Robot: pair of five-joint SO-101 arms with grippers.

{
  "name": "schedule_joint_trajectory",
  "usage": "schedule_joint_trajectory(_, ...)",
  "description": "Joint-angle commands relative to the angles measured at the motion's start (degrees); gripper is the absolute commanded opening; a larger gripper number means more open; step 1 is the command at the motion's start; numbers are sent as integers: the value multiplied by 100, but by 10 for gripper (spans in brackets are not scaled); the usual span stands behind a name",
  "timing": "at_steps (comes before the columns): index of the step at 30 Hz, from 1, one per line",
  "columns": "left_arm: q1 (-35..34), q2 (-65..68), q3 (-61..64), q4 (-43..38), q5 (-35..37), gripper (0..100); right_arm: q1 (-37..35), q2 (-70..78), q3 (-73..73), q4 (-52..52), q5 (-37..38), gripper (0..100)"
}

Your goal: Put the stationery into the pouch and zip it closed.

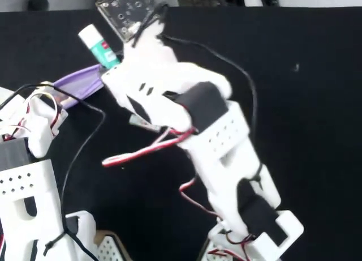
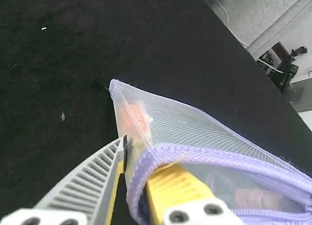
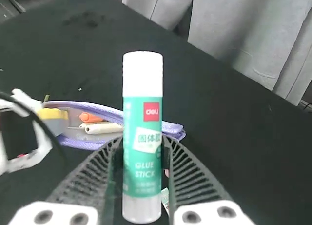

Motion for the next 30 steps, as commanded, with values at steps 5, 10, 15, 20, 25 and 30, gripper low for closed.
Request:
schedule_joint_trajectory(5, 22, -79, -22, -97, -35, 28, 88, -400, 1007, -1125, -26, 11)
schedule_joint_trajectory(10, 22, -79, -22, -97, -44, 28, -149, -1692, 2290, -1864, 9, 11)
schedule_joint_trajectory(15, 22, -79, -22, -105, -44, 28, -193, -3108, 4163, -3525, 18, 11)
schedule_joint_trajectory(20, 40, -79, -22, -97, -44, 28, -220, -3723, 5499, -4949, 492, 11)
schedule_joint_trajectory(25, 66, -79, -22, -97, -44, 28, -220, -3767, 6246, -6057, 571, 11)
schedule_joint_trajectory(30, 242, -79, -22, -123, -44, 28, -229, -3767, 7301, -7675, 571, 11)
